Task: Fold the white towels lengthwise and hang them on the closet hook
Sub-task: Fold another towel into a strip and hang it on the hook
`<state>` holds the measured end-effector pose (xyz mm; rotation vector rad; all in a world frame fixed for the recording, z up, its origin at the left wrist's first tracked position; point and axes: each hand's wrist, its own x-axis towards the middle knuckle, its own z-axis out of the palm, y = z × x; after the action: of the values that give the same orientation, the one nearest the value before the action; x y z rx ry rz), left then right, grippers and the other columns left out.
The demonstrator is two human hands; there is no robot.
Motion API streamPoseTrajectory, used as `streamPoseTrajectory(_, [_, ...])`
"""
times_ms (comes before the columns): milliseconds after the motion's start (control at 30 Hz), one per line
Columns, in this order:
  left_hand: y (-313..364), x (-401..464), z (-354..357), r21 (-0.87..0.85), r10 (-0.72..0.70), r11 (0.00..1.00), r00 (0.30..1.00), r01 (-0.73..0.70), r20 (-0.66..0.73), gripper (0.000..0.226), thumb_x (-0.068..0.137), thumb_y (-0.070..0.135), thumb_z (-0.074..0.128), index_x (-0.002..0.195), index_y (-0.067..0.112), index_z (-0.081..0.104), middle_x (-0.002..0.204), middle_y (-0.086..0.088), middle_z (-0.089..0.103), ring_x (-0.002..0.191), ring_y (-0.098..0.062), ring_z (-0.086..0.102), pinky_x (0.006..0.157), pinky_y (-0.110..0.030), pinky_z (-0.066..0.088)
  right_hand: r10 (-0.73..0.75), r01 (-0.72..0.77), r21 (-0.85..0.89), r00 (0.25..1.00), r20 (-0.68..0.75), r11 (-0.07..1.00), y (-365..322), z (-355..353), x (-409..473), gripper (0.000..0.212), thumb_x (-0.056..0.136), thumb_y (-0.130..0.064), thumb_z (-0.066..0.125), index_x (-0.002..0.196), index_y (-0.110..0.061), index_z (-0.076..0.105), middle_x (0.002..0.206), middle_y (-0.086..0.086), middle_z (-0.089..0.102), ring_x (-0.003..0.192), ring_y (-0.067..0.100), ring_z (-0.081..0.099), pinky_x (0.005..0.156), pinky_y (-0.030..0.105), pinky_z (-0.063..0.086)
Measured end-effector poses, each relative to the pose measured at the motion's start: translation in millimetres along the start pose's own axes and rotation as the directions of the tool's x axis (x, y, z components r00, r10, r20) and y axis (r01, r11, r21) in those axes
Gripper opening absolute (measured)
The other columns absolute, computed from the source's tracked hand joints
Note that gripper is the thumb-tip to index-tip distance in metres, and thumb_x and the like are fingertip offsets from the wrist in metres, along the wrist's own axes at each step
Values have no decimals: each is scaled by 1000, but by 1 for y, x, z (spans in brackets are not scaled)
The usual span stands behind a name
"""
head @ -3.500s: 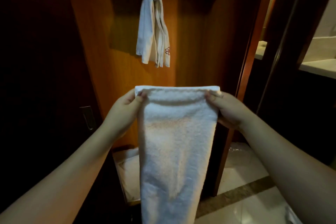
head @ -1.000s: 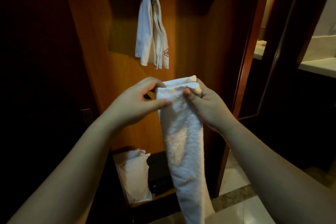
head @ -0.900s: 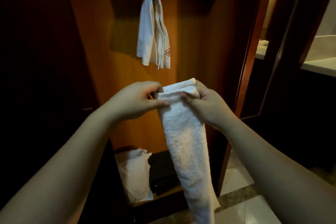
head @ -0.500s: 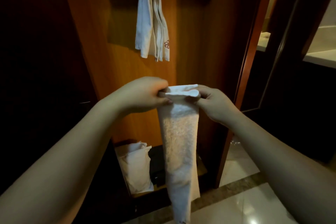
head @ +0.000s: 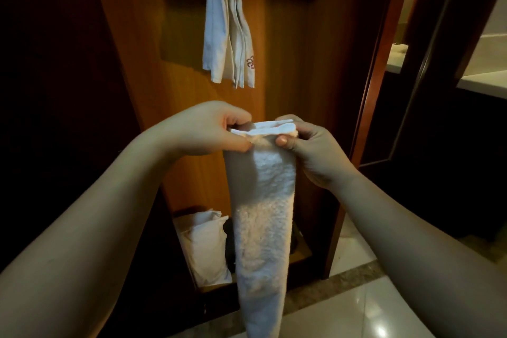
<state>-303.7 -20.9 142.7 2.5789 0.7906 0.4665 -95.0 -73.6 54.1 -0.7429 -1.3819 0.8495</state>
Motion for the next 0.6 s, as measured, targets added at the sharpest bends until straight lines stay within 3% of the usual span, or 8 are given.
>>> streamPoseTrajectory(100, [5, -4, -4, -21, 27, 999, 999, -27, 20, 26, 77, 28, 72, 61, 21, 53, 55, 14, 45, 53, 0, 41, 50, -18, 29, 35, -35, -6, 999, 27, 999, -9, 3, 1, 16, 79, -28, 77, 95, -24, 81, 101, -10, 69, 95, 9, 65, 80, 22, 52])
streamPoseTrajectory(167, [4, -7, -3, -34, 47, 998, 998, -48, -43, 21, 73, 33, 68, 62, 22, 54, 57, 14, 47, 55, 0, 43, 50, -17, 29, 44, -43, -34, 999, 15, 998, -17, 6, 1, 19, 79, -35, 82, 96, -27, 80, 100, -7, 72, 94, 11, 67, 79, 23, 54])
streamPoseTrajectory(267, [-2, -12, 8, -282, 75, 951, 982, -123, -174, 16, 75, 20, 70, 74, 20, 54, 65, 15, 51, 61, 3, 48, 53, -11, 35, 19, -19, -6, 999, -43, 1000, -28, 6, 2, 31, 76, -41, 81, 106, -37, 77, 104, -5, 75, 96, 13, 71, 78, 27, 57])
streamPoseTrajectory(367, [-8, -11, 30, -690, 26, 678, 947, -253, -321, 41, 73, -1, 68, 108, 18, 56, 89, 2, 59, 77, -6, 61, 65, -17, 49, -25, 26, 38, 999, -24, 999, -34, 6, 0, 43, 84, -31, 77, 123, -48, 66, 110, -5, 74, 102, 20, 71, 80, 29, 58])
streamPoseTrajectory(467, [-14, -8, 53, -887, -99, 400, 951, -231, -293, 59, 74, 10, 75, 129, 16, 55, 116, -11, 68, 103, -28, 68, 84, -36, 57, -64, 62, -21, 996, -68, 998, -41, 12, 0, 43, 85, -37, 76, 124, -47, 62, 112, -6, 73, 104, 22, 72, 79, 31, 60])
streamPoseTrajectory(533, [-18, -7, 65, -932, -113, 352, 984, -89, -137, 74, 71, 36, 85, 136, 13, 56, 132, -15, 64, 121, -36, 61, 102, -48, 49, -91, 82, -79, 988, -123, 994, -45, 16, 0, 42, 82, -46, 76, 121, -45, 64, 109, -8, 73, 102, 20, 73, 76, 30, 60])
streamPoseTrajectory(600, [-21, -6, 70, -928, -128, 373, 991, 14, -37, 71, 72, 49, 84, 130, 14, 63, 133, -15, 64, 124, -35, 60, 109, -52, 43, -100, 78, -138, 983, -156, 987, -48, 18, 2, 41, 80, -53, 76, 119, -47, 64, 108, -9, 73, 100, 17, 73, 75, 29, 59])
